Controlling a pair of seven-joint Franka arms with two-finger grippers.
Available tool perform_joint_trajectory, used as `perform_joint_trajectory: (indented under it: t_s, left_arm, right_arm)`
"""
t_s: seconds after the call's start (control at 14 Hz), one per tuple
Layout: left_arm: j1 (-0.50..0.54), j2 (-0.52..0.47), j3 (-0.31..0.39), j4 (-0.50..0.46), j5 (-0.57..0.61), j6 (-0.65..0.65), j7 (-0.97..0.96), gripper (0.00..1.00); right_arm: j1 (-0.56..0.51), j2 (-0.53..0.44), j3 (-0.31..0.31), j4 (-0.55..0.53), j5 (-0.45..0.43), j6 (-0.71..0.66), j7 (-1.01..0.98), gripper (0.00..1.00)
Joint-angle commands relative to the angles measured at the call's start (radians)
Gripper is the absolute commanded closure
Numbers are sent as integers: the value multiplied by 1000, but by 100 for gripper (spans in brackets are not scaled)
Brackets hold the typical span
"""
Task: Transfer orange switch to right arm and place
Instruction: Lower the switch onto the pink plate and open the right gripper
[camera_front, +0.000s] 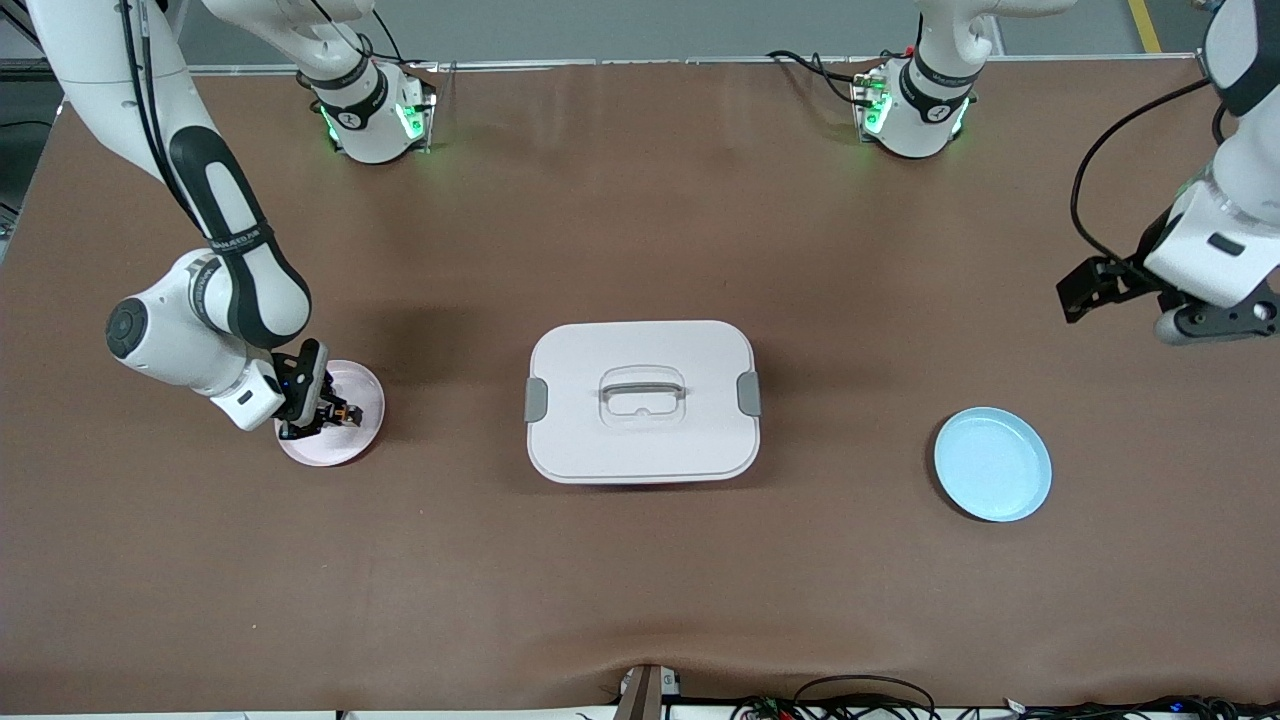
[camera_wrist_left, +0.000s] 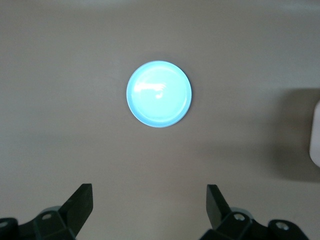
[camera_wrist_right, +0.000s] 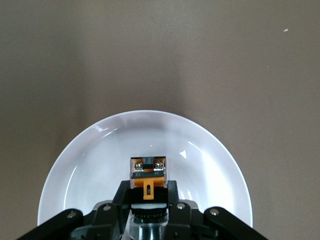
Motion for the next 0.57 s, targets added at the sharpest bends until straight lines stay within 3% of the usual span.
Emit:
perform_joint_trajectory:
  t_s: [0.0, 0.07, 0.21, 0.5]
  left_arm:
    - [1, -63, 9, -58, -28, 13, 63, 0]
    - [10, -68, 6, -58, -28, 11, 89, 0]
    - [16, -76, 3, -59, -32, -2, 104, 0]
    - [8, -80, -8, -56, -43, -21, 103, 0]
  right_arm:
    - [-24, 23, 19, 29, 53, -2, -31, 22]
    - [-22, 22, 19, 36, 54, -6, -26, 0]
    - [-21, 22, 19, 55, 53, -14, -23, 0]
    - [-25, -2, 14, 118, 47, -167, 20, 0]
